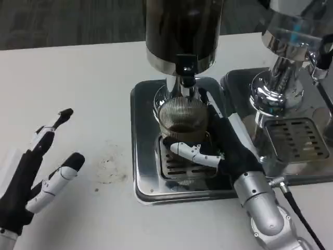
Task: Grasp the cup under the faucet to collect the drink, then remove the cup.
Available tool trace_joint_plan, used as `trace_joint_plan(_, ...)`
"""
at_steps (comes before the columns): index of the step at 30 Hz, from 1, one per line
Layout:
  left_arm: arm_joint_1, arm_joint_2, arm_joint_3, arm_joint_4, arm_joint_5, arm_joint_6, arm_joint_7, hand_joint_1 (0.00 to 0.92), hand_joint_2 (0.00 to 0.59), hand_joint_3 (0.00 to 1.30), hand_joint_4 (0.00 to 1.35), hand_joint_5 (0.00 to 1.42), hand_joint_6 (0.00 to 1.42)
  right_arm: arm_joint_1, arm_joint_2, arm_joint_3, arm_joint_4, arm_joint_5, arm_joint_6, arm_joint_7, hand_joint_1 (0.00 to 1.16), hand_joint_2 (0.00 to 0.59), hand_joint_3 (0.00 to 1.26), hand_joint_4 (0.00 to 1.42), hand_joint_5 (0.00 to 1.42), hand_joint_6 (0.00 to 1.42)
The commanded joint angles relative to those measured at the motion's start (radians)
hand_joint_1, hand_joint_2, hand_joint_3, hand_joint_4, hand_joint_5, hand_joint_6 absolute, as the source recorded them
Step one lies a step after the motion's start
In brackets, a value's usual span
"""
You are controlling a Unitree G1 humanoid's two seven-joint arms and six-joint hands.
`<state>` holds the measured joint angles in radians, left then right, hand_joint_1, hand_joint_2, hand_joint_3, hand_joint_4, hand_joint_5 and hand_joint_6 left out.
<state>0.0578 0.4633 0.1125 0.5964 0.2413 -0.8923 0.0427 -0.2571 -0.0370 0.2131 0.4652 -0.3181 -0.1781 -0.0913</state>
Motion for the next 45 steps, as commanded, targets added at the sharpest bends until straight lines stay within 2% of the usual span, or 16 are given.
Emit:
trace_joint_plan(1, 0.016, 0.000, 0.015, -0.018, -0.002, 0.016, 0.024, 0.000, 0.157, 0.11, 0.00, 0.06, 0.00, 0.001, 0.016, 0.022, 0.043, 0.012, -0.004, 0.028, 0.77, 0.162, 0.00, 0.00, 0.00, 0.13)
trace_joint_plan(6, 0.021, 0.000, 0.022, -0.028, 0.003, 0.026, 0.032, 0.000, 0.157, 0.12, 0.00, 0.06, 0.00, 0.002, 0.022, 0.026, 0.068, 0.014, -0.025, 0.028, 0.81, 0.162, 0.00, 0.02, 0.04, 0.19)
trace_joint_plan(12, 0.023, -0.001, 0.022, -0.032, 0.008, 0.026, 0.033, 0.000, 0.158, 0.12, 0.00, 0.07, 0.00, -0.001, 0.028, 0.027, 0.085, 0.004, -0.036, 0.002, 0.86, 0.165, 0.00, 0.16, 0.17, 0.28)
trace_joint_plan(22, 0.032, 0.001, 0.027, -0.046, 0.003, 0.032, 0.031, 0.000, 0.159, 0.14, 0.00, 0.07, 0.00, -0.018, 0.050, 0.015, 0.131, -0.013, -0.059, -0.100, 0.97, 0.184, 0.33, 0.42, 0.40, 0.44)
trace_joint_plan(28, 0.037, 0.004, 0.030, -0.058, 0.003, 0.036, 0.028, 0.000, 0.159, 0.14, 0.00, 0.07, 0.00, -0.040, 0.063, 0.017, 0.180, -0.026, -0.105, -0.179, 1.00, 0.166, 0.47, 0.51, 0.49, 0.52)
trace_joint_plan(31, 0.040, 0.008, 0.032, -0.065, 0.001, 0.039, 0.023, 0.000, 0.159, 0.14, 0.00, 0.07, 0.00, -0.050, 0.069, 0.014, 0.209, -0.031, -0.146, -0.221, 1.02, 0.129, 0.53, 0.56, 0.55, 0.55)
trace_joint_plan(34, 0.041, 0.011, 0.033, -0.067, -0.001, 0.039, 0.020, 0.000, 0.159, 0.14, 0.00, 0.07, 0.00, -0.056, 0.069, 0.014, 0.222, -0.043, -0.181, -0.259, 1.02, 0.124, 0.56, 0.59, 0.58, 0.58)
trace_joint_plan(40, 0.036, 0.007, 0.027, -0.050, -0.024, 0.030, 0.003, 0.000, 0.161, 0.14, 0.00, 0.08, 0.00, -0.055, 0.073, 0.007, 0.249, -0.042, -0.245, -0.293, 1.03, 0.105, 0.61, 0.65, 0.63, 0.63)
trace_joint_plan(45, 0.033, 0.001, 0.017, -0.044, -0.026, 0.030, 0.000, 0.000, 0.164, 0.14, 0.00, 0.08, 0.00, -0.056, 0.068, 0.004, 0.257, -0.053, -0.273, -0.321, 1.03, 0.103, 0.65, 0.68, 0.65, 0.67)
